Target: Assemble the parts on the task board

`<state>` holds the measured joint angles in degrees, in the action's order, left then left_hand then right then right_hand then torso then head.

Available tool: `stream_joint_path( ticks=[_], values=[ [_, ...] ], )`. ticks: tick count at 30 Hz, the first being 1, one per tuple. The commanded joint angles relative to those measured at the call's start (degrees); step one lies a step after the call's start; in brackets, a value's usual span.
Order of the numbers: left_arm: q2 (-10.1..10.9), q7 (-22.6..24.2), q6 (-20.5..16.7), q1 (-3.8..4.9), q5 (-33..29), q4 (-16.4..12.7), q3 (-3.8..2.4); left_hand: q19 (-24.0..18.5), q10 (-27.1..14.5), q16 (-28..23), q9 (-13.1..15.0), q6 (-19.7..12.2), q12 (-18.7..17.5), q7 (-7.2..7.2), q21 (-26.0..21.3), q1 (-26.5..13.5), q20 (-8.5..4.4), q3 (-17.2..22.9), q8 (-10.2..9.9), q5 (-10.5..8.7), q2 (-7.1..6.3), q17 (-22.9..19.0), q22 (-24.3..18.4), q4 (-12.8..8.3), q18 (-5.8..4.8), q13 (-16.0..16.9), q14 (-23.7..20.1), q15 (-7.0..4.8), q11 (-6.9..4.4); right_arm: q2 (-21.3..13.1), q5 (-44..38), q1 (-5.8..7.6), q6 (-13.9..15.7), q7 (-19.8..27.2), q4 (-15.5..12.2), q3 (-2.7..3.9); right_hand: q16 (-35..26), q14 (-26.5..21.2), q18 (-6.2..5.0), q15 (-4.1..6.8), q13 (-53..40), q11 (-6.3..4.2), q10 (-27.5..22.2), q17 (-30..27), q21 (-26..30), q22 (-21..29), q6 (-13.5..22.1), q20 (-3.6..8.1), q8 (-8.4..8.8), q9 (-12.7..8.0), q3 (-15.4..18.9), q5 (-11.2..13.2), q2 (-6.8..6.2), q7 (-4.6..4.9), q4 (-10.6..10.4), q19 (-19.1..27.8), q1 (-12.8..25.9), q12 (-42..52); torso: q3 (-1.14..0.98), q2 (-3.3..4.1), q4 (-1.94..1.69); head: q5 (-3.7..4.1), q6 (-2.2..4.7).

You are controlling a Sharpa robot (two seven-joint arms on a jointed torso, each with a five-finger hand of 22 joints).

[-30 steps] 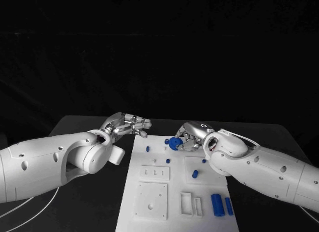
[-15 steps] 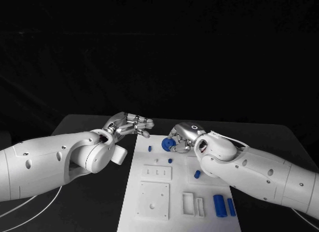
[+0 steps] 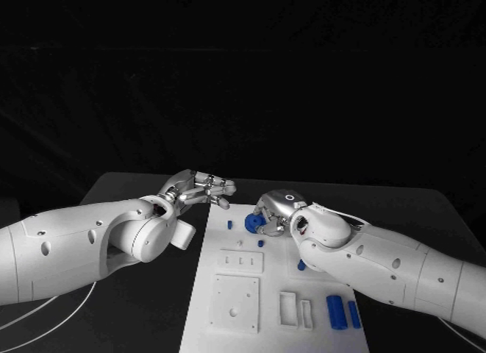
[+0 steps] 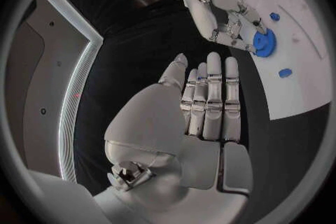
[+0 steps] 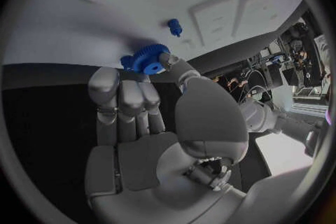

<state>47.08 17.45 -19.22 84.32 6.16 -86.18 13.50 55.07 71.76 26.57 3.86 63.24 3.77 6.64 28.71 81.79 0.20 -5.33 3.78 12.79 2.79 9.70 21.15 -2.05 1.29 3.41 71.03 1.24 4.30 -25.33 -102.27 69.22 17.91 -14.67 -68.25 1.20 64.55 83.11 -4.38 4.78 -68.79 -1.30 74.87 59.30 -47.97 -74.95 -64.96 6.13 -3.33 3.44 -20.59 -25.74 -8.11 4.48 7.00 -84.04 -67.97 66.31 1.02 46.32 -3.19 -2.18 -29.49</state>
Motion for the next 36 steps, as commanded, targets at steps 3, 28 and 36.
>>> stream_joint_path(
  ticks=[3,28,36],
  values=[
    [-0.31,0.25,0.57,0.16,0.19,-0.08,-0.04,0.18,-0.55,-0.25,0.02,-0.44,-0.23,-0.02,-0.11,0.05,0.04,-0.04,0.01,0.0,0.37,-0.07,0.07,-0.29,0.29,0.0,0.18,0.09,-0.02,0.88,-1.41,-0.27,-0.95,-0.61,1.11,-0.52,-0.39,-0.01,0.6,0.19,0.31,0.05,-0.27,-0.23,0.27,-5.53,-1.94,0.1,-0.21,0.22,0.08,1.0,-0.6,-0.35,-0.49,-1.98,0.16,-0.5,0.05,-0.01,-0.05,-0.01,0.08],
    [-0.3,0.12,0.67,0.16,0.2,0.0,-0.05,0.18,-0.55,-0.25,0.02,-0.44,-0.23,-0.02,-0.11,0.05,0.04,-0.04,0.01,0.0,0.37,-0.07,0.07,-0.29,0.29,0.0,0.18,0.09,-0.02,0.91,1.68,-0.28,3.99,-0.51,1.64,-1.02,-1.26,-0.16,-0.51,-0.78,3.4,1.42,-2.12,-0.76,1.76,-5.43,10.2,-0.91,-0.12,0.02,10.51,4.1,-1.8,1.87,-5.47,-2.2,-1.6,-2.54,-0.05,-0.04,0.07,-0.15,0.19],
    [-0.11,0.12,0.59,0.16,0.2,0.1,-0.05,0.02,-0.62,-0.25,0.02,-0.56,-0.23,0.03,0.01,-0.34,0.07,0.14,0.0,-0.04,0.36,-0.08,0.35,-0.62,0.31,0.01,0.14,0.12,0.02,-1.94,4.55,-0.26,6.56,0.34,-1.82,-0.92,-1.25,-0.17,-0.7,-0.81,3.48,1.43,-2.09,-0.75,1.65,-5.46,8.41,-0.99,-0.2,0.09,11.84,3.38,-1.83,1.8,-6.45,-2.2,-2.08,-2.35,-0.08,-0.11,0.26,-0.07,0.37]
  ],
)
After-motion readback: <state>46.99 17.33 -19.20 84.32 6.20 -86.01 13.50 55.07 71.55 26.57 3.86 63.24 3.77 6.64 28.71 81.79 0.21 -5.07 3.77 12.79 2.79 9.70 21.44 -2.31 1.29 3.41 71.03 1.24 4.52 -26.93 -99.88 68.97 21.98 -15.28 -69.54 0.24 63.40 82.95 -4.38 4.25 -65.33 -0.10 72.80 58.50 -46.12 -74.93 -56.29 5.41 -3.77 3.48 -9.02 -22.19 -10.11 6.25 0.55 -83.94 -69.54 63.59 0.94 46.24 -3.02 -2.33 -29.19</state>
